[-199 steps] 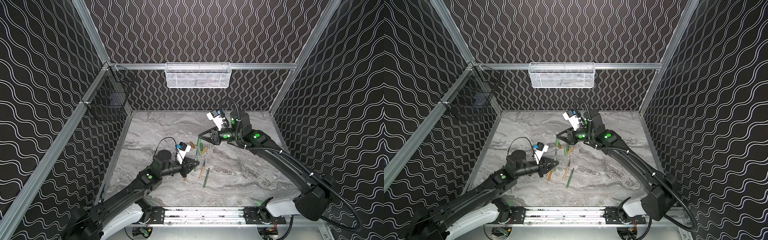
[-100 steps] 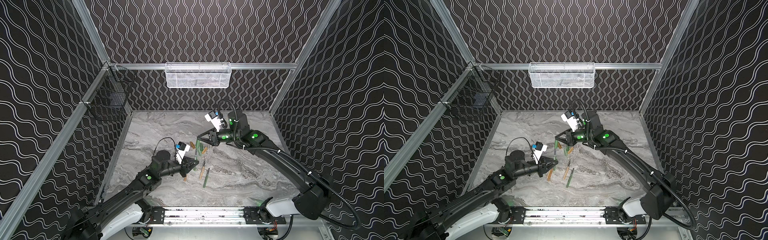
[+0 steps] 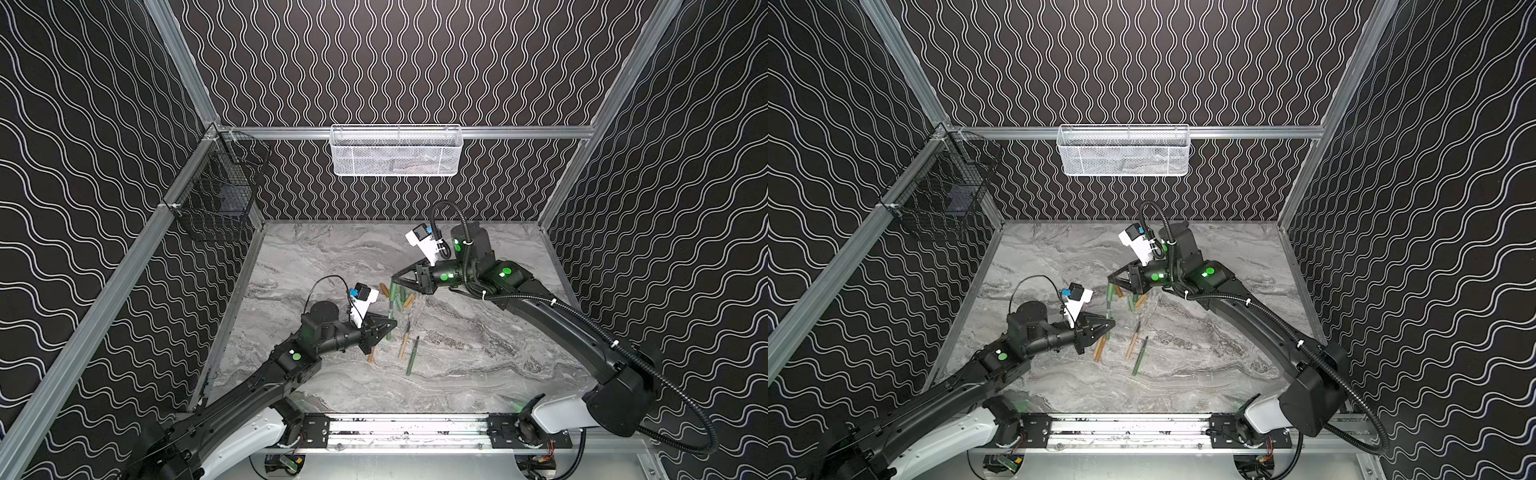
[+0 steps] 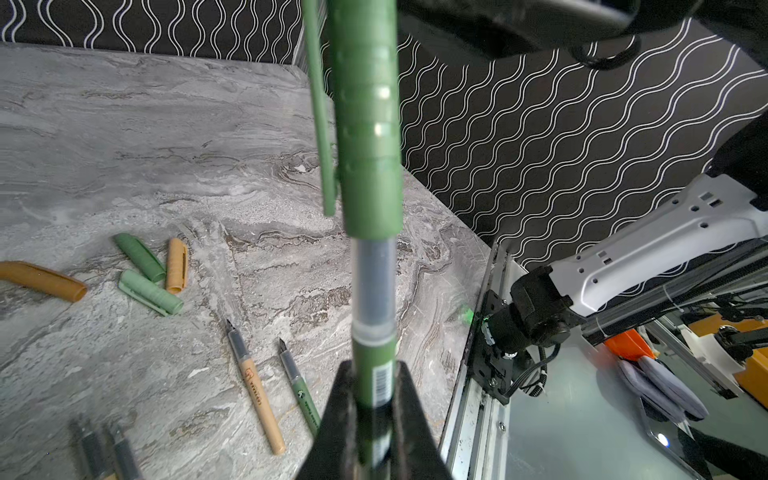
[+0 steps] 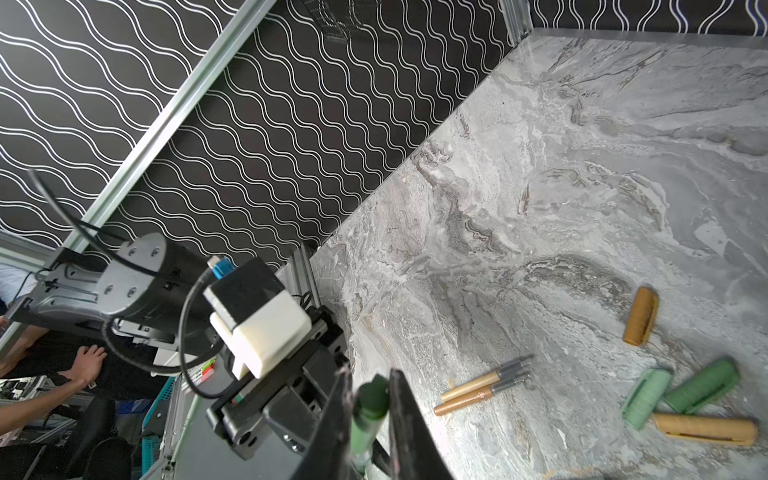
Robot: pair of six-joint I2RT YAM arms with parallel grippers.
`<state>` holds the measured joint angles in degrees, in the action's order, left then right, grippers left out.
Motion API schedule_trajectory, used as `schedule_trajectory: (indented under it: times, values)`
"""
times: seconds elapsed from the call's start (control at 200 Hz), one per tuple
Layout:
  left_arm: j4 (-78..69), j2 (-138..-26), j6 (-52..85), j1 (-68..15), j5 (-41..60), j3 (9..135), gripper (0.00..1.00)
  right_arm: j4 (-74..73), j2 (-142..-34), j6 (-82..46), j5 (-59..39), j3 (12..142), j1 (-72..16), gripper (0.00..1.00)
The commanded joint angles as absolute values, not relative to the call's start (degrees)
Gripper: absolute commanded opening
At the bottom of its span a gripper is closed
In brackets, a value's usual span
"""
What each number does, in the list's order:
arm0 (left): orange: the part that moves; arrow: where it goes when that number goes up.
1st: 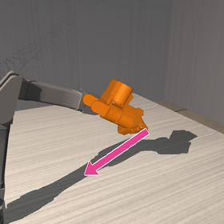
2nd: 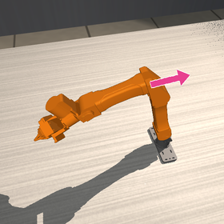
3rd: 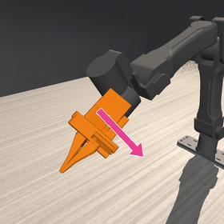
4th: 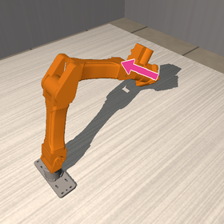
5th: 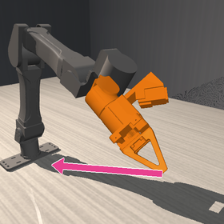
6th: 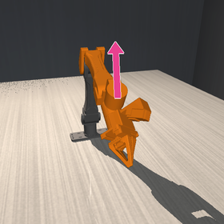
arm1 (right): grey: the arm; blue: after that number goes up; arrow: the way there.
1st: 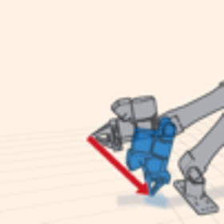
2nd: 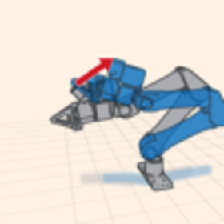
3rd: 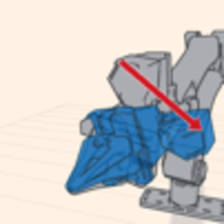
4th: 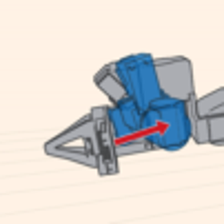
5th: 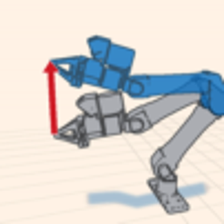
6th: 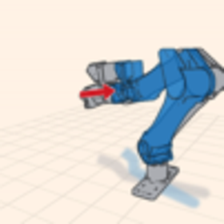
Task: Insert the pens into the pen caps
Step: 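Lower the green cap onto the pen tip held by the left gripper, then press the green cap down onto the pen with the right gripper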
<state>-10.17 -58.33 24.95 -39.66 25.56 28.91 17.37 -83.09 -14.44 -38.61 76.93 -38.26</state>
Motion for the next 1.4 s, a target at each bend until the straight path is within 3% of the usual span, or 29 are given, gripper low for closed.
schedule_trajectory:
  times: [0.0,0.781,1.396]
  values:
    - [-11.27,-58.18,23.21,-39.69,24.87,29.52,0.00,19.24,-83.66,-13.49,-38.24,77.34,-38.66,0.19]
    - [-9.04,-55.50,21.74,-39.64,21.41,30.85,0.00,22.28,-83.43,-11.07,-36.12,75.28,-43.41,0.18]
    - [-10.82,-51.91,20.75,-39.66,18.43,30.89,0.00,21.79,-84.27,-12.16,-35.86,73.91,-45.72,0.01]
